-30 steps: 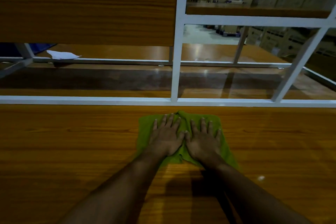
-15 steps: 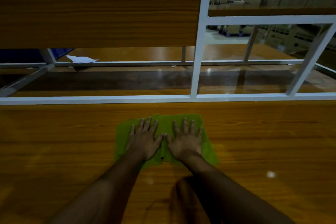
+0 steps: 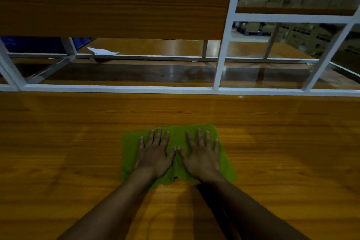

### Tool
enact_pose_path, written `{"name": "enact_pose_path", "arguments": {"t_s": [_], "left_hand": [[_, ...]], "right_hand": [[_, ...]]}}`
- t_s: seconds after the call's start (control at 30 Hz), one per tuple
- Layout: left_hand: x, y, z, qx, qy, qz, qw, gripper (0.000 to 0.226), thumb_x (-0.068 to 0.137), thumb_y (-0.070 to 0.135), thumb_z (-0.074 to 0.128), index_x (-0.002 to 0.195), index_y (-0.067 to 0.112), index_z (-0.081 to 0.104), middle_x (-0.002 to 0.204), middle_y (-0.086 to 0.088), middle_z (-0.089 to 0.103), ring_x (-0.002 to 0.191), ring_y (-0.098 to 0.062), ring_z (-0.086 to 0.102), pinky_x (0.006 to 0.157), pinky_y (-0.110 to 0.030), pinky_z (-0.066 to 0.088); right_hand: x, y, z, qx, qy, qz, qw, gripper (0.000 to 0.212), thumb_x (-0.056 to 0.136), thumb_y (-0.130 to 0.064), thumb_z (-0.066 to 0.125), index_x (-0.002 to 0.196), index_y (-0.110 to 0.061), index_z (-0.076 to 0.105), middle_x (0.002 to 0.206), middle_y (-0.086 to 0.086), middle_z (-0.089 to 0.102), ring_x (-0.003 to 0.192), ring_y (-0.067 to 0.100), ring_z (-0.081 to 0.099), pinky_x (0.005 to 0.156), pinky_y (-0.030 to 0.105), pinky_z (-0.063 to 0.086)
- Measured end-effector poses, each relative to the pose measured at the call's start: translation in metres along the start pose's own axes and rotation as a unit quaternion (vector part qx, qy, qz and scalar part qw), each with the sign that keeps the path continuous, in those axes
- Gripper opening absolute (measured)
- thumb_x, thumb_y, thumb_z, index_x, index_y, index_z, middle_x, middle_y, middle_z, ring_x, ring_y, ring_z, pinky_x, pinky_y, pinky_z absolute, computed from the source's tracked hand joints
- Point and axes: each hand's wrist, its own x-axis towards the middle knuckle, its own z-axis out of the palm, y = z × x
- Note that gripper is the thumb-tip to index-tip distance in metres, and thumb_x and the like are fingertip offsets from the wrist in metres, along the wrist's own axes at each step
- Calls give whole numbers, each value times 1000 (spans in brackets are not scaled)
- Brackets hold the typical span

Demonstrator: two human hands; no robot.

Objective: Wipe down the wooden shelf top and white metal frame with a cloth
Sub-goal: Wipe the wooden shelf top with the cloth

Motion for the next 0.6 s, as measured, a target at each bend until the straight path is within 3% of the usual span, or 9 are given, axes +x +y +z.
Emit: {"name": "enact_pose_path", "arguments": {"t_s": [0.2,0.3,0.4,0.5,0.6], "left_hand": [[-30,49,6,-12,-15,17,1000,70,98,62,11,157,30,-7,162,0,-21,150,-24,-18,120,-53,-7],[-31,84,11,-10,-12,46,999,67,99,58,10,157,28,-6,163,-2,-20,149,-25,-20,119,-54,-10],[-24,116,16,-32,-9,74,997,67,99,56,14,158,27,-1,163,-2,-18,149,-25,-20,117,-53,-13],[-15,147,20,-42,15,94,995,68,97,54,13,158,25,4,164,-5,-13,150,-27,-16,116,-53,-14],[5,179,24,-42,-4,92,995,72,92,56,2,157,27,1,162,-4,-18,149,-27,-20,117,-55,-14]], "right_hand": [[-44,30,-7,-3,-13,24,1000,87,77,-68,-7,157,-36,4,166,5,-4,152,30,-6,118,54,-10],[-59,51,-6,22,32,45,998,70,88,-60,21,148,-33,43,158,10,34,145,34,32,114,55,9],[-63,80,-2,10,62,56,996,60,92,-53,32,141,-28,54,149,12,47,137,36,45,110,56,18],[-60,112,-4,5,69,77,995,64,91,-56,28,143,-28,51,151,12,45,139,36,41,111,59,21],[-47,142,-14,-17,14,99,995,82,81,-65,-3,156,-37,17,165,5,10,152,30,9,119,56,6]]}}
